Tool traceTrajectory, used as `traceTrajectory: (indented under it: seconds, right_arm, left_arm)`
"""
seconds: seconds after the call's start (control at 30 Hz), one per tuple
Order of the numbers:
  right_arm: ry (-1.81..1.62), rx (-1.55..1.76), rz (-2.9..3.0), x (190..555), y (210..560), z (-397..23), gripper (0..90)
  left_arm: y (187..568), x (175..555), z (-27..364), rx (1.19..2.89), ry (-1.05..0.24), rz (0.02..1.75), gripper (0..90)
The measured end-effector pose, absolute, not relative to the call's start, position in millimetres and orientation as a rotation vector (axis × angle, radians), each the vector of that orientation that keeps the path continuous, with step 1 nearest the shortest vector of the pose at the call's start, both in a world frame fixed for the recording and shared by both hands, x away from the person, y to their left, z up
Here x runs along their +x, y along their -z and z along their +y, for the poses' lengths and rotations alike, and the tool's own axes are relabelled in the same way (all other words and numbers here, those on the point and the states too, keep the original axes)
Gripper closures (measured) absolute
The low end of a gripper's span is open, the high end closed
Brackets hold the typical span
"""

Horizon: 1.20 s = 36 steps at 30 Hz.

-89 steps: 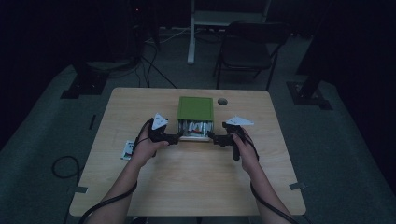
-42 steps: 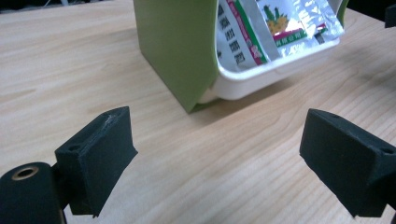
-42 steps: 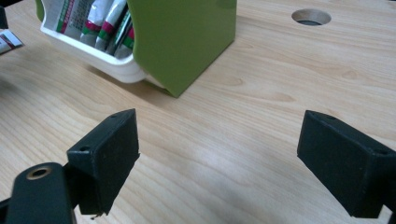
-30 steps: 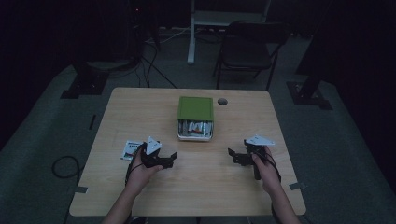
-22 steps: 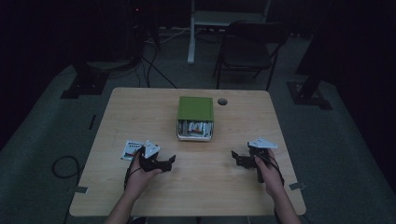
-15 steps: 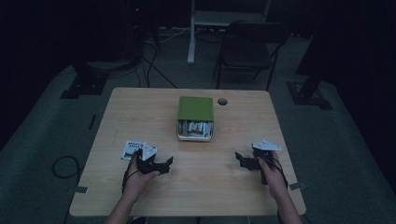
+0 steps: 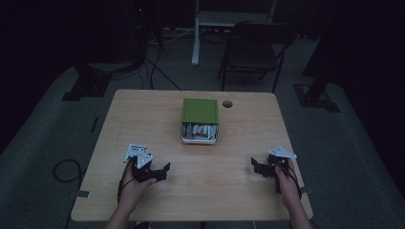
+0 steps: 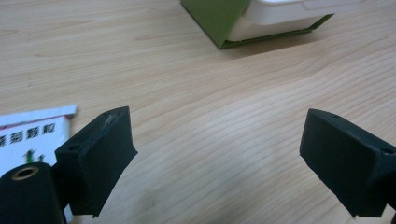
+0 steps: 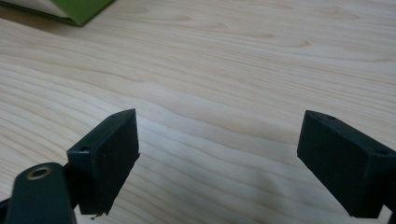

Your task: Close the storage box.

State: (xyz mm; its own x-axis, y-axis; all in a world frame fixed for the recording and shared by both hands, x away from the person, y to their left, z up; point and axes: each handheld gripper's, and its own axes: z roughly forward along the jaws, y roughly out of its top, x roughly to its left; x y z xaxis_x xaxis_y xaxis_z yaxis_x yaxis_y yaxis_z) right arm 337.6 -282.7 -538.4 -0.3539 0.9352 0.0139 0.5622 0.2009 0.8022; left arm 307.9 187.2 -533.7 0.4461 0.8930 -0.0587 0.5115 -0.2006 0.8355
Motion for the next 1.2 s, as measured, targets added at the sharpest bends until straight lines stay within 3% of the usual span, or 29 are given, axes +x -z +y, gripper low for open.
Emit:
traceTrajectory:
  seconds: [0.37,1.2]
  right_arm:
    - [-0.921,1.460,1.941,330.7,541.8,-302.2,12.3]
    - [-0.847,1.575,1.959,330.3,550.6,-313.8,11.7]
  left_arm:
    - [540.1,299.8,201.3,1.847,-0.590,1.242,10.2]
    - [540.2,277.2,275.6,1.814,-0.683,1.444,10.2]
